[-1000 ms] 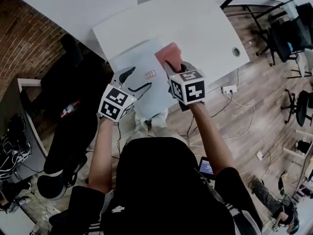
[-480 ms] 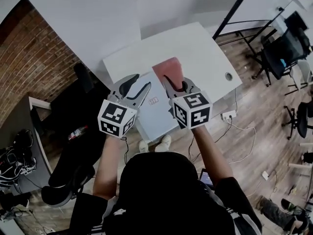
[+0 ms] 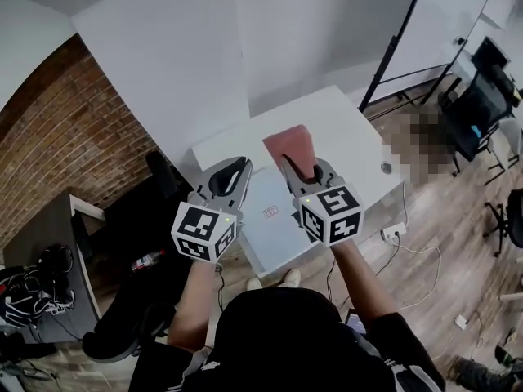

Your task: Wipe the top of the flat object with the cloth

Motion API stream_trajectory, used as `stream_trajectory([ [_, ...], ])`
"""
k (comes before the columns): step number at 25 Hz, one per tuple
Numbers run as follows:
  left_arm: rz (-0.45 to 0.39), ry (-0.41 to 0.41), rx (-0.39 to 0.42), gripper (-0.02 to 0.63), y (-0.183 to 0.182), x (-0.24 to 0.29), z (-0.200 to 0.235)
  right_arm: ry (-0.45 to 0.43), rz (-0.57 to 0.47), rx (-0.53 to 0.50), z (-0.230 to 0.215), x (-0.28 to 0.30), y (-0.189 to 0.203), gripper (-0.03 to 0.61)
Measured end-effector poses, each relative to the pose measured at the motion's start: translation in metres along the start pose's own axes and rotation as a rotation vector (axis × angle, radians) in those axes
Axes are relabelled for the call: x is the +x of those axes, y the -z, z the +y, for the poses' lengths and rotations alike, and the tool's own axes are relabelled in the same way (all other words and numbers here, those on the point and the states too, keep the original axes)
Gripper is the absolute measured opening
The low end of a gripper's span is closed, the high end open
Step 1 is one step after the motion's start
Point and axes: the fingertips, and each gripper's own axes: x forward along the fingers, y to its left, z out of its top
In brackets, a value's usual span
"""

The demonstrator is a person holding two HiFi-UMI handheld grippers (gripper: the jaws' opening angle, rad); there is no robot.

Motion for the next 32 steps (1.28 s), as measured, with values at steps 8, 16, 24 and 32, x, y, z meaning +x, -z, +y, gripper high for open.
stream_trajectory([
  [8,-0.065,-0.007,-0.022,0.014,-0.025,-0.009,-0.002,0.006,-0.060,0.003,0.002,-0.005,-0.020,0.046],
  [16,-0.095,-0.002,-0.009,0.011,-0.037,-0.012,-0.010,0.003,-0.088,-0.020,0.004,-0.009,-0.028,0.045],
  [24,-0.103,0.023,0.019,0.011,-0.041,-0.010,-0.019,-0.007,-0.087,-0.089,0.012,-0.011,-0.033,0.044],
  [32,-0.104,0.025,0.013,0.011,-0.040,-0.009,-0.018,-0.015,-0.091,-0.084,0.011,-0.011,-0.034,0.044],
])
